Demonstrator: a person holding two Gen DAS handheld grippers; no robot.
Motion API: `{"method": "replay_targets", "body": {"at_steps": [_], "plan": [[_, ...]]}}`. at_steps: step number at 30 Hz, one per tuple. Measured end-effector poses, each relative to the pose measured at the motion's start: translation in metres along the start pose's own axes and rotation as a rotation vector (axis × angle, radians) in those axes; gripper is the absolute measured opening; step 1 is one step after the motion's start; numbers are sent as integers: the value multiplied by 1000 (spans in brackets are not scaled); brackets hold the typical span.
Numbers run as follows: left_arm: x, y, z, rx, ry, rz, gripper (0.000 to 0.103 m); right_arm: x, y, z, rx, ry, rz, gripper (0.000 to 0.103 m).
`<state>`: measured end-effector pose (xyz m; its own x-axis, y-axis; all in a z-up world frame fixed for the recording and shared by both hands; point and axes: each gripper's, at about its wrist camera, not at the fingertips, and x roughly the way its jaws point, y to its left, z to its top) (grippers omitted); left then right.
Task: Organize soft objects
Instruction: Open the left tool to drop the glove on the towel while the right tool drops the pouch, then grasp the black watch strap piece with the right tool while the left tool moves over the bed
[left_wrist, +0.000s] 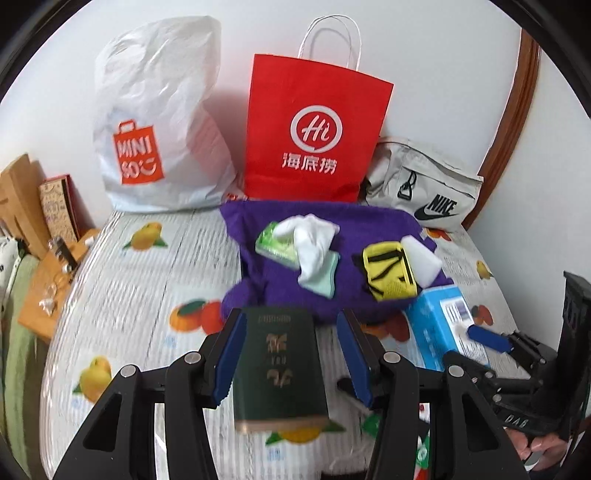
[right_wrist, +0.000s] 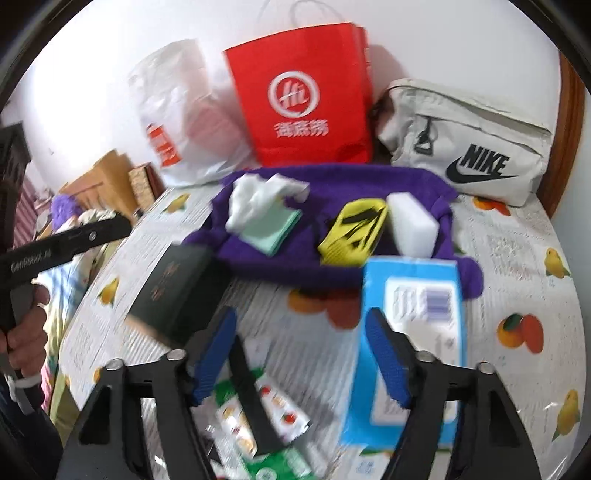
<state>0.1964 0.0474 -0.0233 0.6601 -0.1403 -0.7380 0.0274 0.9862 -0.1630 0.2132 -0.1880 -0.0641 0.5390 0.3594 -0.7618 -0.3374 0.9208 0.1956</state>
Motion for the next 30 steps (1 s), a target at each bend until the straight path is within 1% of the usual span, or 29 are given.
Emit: {"method": "replay_targets", "body": {"at_steps": [2, 5, 7, 12, 15, 17, 22, 23, 24, 25, 26, 28, 30], "plan": [[-2, 1, -11, 16, 13, 0, 49, 1, 9, -12, -26, 15, 11, 55], [-5, 3, -25, 12, 27, 3, 49, 3, 18, -27, -47, 39, 20, 49], [-6, 5, -34, 8, 36, -2, 49, 4, 22, -34, -55, 46, 31, 47], [-3, 13, -53, -11, 63, -3, 49, 14, 29, -48, -67, 72, 41, 47], [-1, 19, -63, -22, 75, -5, 49, 24, 34, -54, -91, 93, 41, 44], [1, 23, -68, -34, 81, -10, 49, 32, 39, -56, -113, 114, 34, 40], [4, 31, -76, -58, 94, -24, 49, 58, 46, -58, -134, 170, 2, 38], [5, 33, -77, -69, 100, -24, 49, 60, 47, -59, -133, 173, 6, 36], [5, 34, -78, -70, 101, -23, 49, 60, 48, -59, -131, 168, 5, 32], [5, 36, -79, -73, 100, -25, 49, 59, 49, -59, -129, 165, 9, 25], [4, 38, -79, -77, 99, -27, 49, 56, 50, -58, -129, 171, 21, 22], [3, 41, -80, -87, 94, -32, 49, 46, 54, -57, -141, 162, 30, 21], [2, 45, -80, -96, 89, -40, 49, 43, 58, -58, -157, 176, 45, 21]]}}
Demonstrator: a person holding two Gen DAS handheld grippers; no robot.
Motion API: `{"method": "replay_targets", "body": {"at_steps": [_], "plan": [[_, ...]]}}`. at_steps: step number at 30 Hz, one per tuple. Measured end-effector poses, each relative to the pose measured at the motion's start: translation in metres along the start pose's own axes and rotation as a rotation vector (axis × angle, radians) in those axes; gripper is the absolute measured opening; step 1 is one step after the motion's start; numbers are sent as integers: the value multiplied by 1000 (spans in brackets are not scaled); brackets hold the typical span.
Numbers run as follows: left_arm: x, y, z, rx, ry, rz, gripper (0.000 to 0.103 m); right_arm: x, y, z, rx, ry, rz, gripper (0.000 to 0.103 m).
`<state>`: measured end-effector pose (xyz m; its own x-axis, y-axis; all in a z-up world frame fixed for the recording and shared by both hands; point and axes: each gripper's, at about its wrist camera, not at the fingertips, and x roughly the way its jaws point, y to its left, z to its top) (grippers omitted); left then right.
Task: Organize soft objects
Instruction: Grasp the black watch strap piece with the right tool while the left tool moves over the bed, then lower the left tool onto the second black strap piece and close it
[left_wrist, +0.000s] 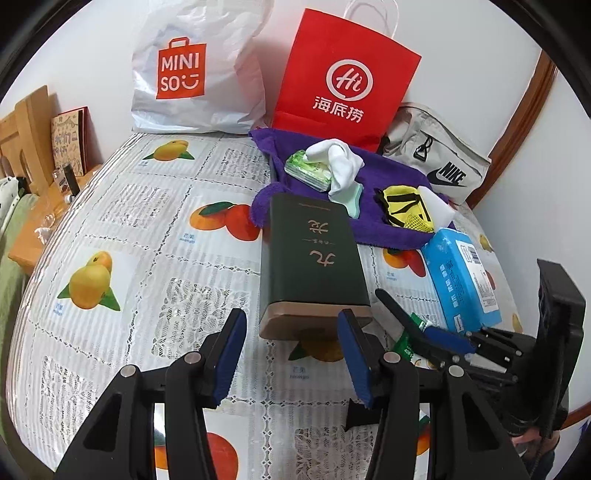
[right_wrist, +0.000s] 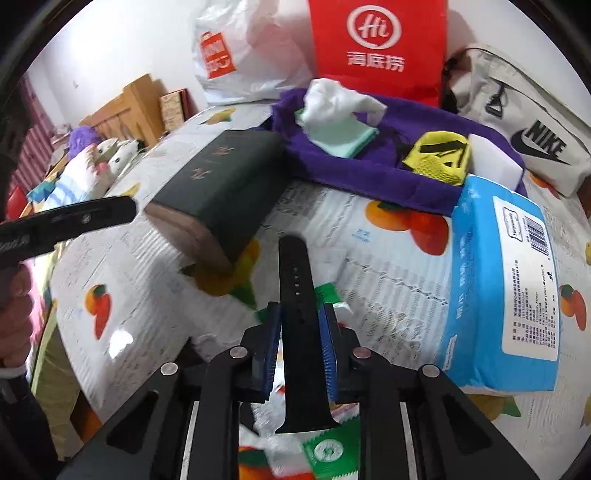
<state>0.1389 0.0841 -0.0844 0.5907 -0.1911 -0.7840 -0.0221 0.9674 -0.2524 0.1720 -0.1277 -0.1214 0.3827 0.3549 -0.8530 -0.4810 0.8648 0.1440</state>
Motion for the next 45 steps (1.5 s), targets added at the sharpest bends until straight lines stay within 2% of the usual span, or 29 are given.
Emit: {"method": "replay_targets", "body": {"at_steps": [6, 8, 9, 10, 11, 14, 23, 33, 45], "plan": [[0, 6, -3, -11, 2, -12, 49, 10, 7, -1, -33, 28, -42, 24], [1, 7, -4, -15, 4, -15, 49, 13, 9, -1, -45, 31, -42, 34], [1, 8, -5, -15, 6, -16, 49, 16, 11, 0, -55, 31, -50, 34], [1, 8, -6, -15, 8, -16, 49, 18, 12, 0, -68, 31, -61, 34], [1, 8, -7, -13, 10, -15, 49, 19, 12, 1, -73, 24, -72, 23], [0, 7, -12, 0, 16, -9, 49, 13, 7, 3, -47, 1, -45, 20], [-4, -8, -30, 48, 29, -14, 49, -25, 8, -6, -21, -94, -29, 19], [12, -38, -64, 138, 79, -45, 50, -69, -8, -44, 41, -161, -52, 20], [43, -77, -72, 248, 85, -125, 50, -81, -48, -94, 166, -138, -105, 20]]}}
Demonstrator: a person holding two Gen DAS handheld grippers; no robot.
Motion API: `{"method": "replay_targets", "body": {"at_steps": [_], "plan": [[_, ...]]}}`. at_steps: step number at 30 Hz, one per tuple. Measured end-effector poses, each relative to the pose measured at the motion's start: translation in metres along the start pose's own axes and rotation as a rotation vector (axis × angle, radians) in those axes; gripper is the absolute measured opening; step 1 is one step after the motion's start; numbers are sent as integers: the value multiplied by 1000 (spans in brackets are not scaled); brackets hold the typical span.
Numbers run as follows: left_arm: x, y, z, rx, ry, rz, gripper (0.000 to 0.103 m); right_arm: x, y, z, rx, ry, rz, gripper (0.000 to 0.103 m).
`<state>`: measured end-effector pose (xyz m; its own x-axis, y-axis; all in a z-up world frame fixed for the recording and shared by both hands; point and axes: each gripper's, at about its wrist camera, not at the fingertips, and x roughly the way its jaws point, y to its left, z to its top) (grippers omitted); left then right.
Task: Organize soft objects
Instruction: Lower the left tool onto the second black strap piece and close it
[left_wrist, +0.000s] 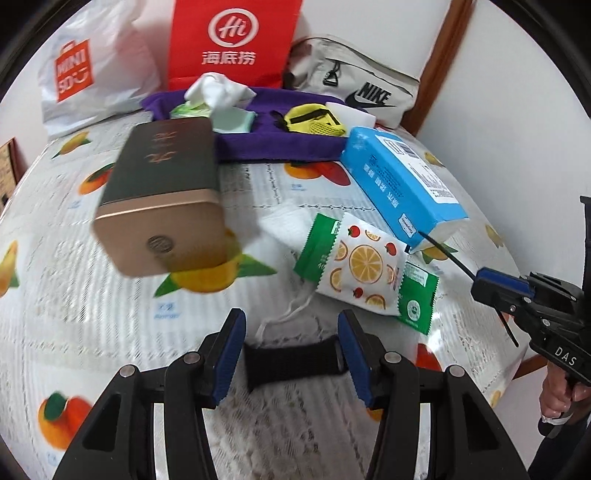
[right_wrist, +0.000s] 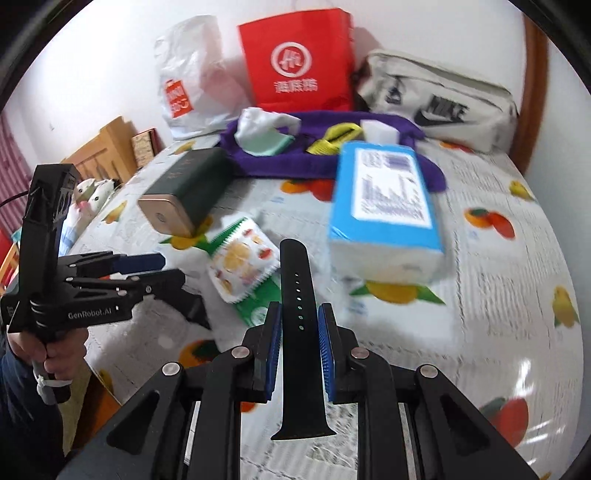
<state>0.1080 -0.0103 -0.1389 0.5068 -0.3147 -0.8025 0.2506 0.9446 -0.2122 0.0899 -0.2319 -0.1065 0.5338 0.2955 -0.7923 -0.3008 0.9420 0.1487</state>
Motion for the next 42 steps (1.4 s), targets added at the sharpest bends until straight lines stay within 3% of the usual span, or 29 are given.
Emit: {"method": "replay_targets", "body": {"at_steps": [8, 18, 28, 33, 34, 38, 42], "plan": [[4, 0, -10, 33, 45, -55, 50, 6, -13, -7, 29, 12, -13, 20], [-11, -5, -27, 56, 51, -55, 50, 3, -7, -12, 20, -2, 14, 20], [-9, -39, -20, 284, 20, -36, 50, -6, -16, -19, 39, -15, 6, 20], [6, -43, -21, 405, 38, 57, 50, -7, -25, -21, 64, -14, -4, 20], [9, -42, -22, 425, 42, 62, 55, -6, -26, -21, 69, -13, -4, 20], [11, -44, -23, 458, 39, 24, 55, -1, -29, -21, 70, -6, -2, 20], [9, -38, -24, 411, 73, -20, 51, 3, -29, -20, 69, 1, 2, 20]]}}
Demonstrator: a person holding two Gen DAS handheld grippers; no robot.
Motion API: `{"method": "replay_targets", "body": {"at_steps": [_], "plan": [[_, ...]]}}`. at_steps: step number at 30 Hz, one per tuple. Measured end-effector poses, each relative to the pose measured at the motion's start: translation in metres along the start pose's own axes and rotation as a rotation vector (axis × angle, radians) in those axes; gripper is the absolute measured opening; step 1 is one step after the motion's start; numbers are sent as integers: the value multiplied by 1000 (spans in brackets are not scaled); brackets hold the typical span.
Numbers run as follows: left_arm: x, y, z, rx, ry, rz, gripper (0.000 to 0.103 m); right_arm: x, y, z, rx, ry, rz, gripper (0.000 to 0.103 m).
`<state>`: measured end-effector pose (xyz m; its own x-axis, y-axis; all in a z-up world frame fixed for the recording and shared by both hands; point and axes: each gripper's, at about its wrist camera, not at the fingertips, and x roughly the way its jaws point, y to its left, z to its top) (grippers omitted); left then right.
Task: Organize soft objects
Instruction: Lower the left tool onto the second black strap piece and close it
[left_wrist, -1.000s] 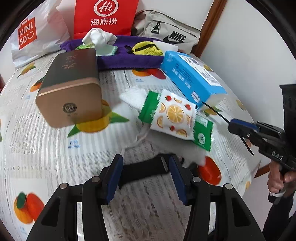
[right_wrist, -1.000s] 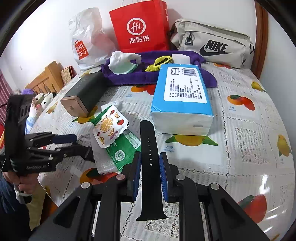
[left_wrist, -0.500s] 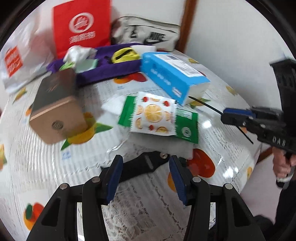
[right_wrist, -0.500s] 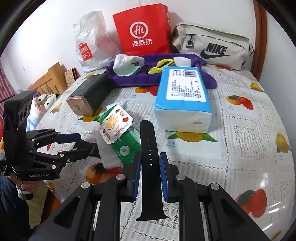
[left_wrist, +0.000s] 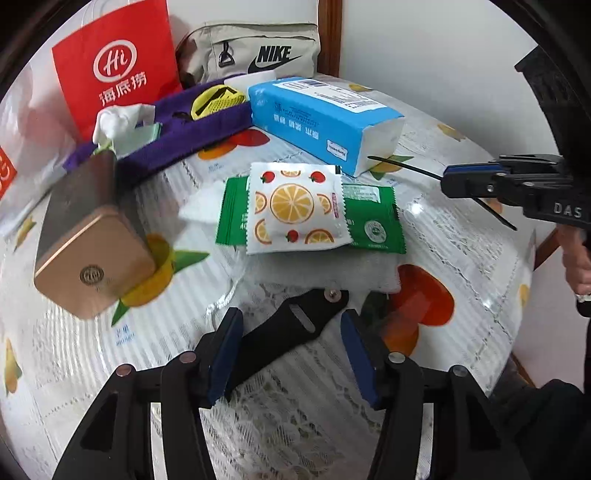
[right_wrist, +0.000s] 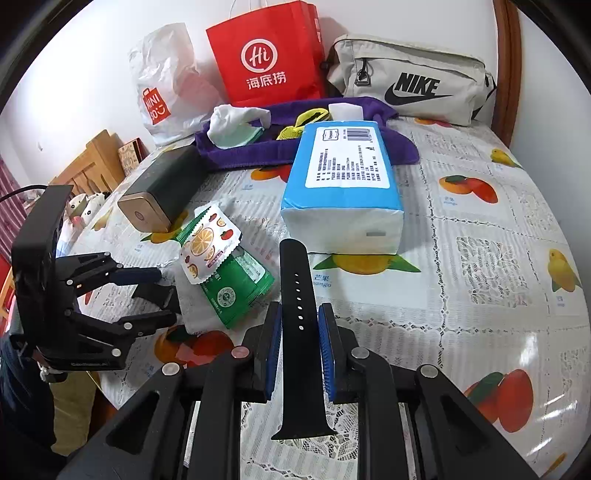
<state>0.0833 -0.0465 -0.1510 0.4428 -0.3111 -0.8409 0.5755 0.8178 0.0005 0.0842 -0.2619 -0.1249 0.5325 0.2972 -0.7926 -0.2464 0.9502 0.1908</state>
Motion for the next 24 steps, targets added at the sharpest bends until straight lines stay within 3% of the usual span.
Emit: {"method": "replay_targets", "body": {"at_steps": [8, 13, 20, 24], "plan": [[-5, 3, -3, -26, 12, -66, 51, 4, 1, 0, -1, 8, 12, 20], [-1, -1, 2, 11, 21, -15, 50, 3, 4, -2, -10, 7, 15, 20], [-15, -10, -14, -34, 50, -138, 48, 1, 0, -5, 3, 7, 17, 20], [-17, -12, -17, -36, 36, -109, 43, 2, 2, -6, -2, 9, 22, 20]]}}
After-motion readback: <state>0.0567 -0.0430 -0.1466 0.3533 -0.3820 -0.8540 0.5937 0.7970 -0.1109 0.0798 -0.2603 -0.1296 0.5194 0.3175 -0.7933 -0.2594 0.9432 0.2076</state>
